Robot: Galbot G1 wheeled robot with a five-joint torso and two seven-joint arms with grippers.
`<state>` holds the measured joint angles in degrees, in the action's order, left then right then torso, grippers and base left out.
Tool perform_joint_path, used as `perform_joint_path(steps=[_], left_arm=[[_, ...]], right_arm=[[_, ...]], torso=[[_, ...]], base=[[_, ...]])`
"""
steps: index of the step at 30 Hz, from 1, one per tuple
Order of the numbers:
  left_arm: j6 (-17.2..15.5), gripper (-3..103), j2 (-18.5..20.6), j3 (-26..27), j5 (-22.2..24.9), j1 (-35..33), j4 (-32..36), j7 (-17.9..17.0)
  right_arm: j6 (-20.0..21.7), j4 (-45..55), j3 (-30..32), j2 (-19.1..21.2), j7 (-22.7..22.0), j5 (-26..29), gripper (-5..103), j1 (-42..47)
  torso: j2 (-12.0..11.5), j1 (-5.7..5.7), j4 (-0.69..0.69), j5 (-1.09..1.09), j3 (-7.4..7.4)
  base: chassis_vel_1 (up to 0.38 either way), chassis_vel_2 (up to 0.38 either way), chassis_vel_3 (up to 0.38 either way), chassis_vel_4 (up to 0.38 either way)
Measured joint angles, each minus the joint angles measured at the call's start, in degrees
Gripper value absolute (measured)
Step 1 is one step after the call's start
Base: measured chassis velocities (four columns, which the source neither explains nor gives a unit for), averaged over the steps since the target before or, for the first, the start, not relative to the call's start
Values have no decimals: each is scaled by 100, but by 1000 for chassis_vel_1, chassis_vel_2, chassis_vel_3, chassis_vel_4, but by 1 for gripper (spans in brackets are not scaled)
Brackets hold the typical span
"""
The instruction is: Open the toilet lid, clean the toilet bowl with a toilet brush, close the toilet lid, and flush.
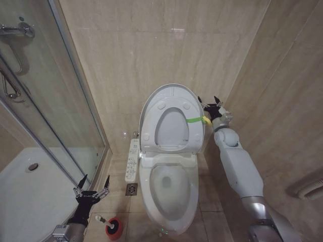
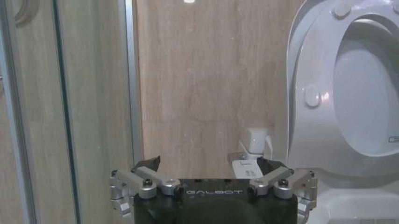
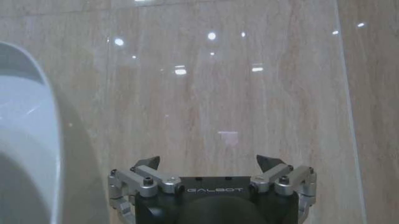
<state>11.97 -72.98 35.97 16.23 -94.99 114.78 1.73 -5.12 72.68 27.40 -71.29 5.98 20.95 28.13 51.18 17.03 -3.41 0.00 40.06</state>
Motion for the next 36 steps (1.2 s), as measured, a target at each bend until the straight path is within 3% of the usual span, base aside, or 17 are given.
perform_joint_path(steps=[18, 36], left_arm=[[0, 100, 0, 0, 0, 0, 0, 0], [0, 100, 0, -1, 0, 0, 0, 0]], right_arm=[[45, 867, -156, 323, 24, 141, 100, 728], [-20, 2321, 296, 1289, 295, 700, 100, 2348]], torso=[[0, 0, 0, 1, 0], [0, 0, 0, 2, 0]], base=[[0, 0, 0, 0], [0, 0, 0, 0]])
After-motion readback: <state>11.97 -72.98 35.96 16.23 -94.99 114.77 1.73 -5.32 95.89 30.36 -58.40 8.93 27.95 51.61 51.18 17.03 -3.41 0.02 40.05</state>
